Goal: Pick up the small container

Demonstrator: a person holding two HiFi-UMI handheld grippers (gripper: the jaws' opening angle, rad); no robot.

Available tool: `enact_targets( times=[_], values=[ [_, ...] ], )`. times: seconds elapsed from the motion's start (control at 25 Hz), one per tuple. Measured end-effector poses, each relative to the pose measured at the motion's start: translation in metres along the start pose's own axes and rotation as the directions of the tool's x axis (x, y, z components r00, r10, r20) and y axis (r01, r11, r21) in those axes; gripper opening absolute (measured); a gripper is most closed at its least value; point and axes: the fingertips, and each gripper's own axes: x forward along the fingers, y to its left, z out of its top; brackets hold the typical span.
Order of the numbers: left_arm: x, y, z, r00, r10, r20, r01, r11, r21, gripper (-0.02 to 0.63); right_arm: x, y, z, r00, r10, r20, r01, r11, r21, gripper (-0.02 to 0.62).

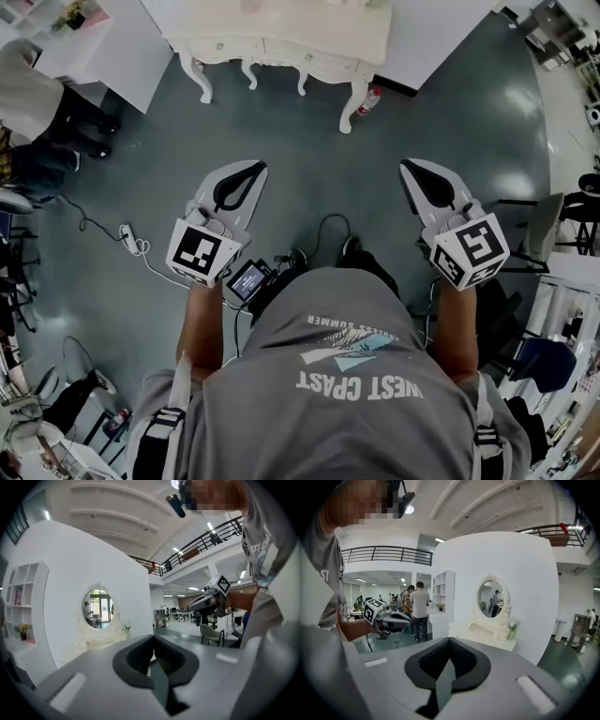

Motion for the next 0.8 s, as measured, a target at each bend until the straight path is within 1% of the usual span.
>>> enact_targets(
  times=[0.12,0.24,0.4,0.56,0.8],
  values=[
    [0.011,0.007,-0.001,1.0,0.004,-0.006,-0.004,1.0,-0.01,0.003,0.014,-0.015,0.004,1.0,0.008,-0.001,-0.008,1.0,0.003,0.002],
    [0.022,0.018,-0.003,0.999,0.032,-0.029,-0.032,0.999,-0.01,0.003,0.035,-0.028,0.006,0.999,0.05,0.005,-0.05,0.999,0.009,0.002],
    [0.041,0.032,-0.001,0.993,0.102,-0.067,-0.103,0.995,-0.013,0.003,0.063,-0.053,0.008,0.993,0.118,0.018,-0.119,0.993,0.008,0.002],
    [0.073,0.044,0.007,0.982,0.17,-0.087,-0.172,0.985,-0.02,0.003,0.092,-0.095,0.015,0.982,0.185,0.036,-0.185,0.983,-0.001,0.002],
    [0.126,0.053,0.023,0.962,0.256,-0.098,-0.258,0.966,-0.008,0.003,0.13,-0.154,0.022,0.956,0.287,0.053,-0.287,0.958,-0.022,0.002]
  ],
)
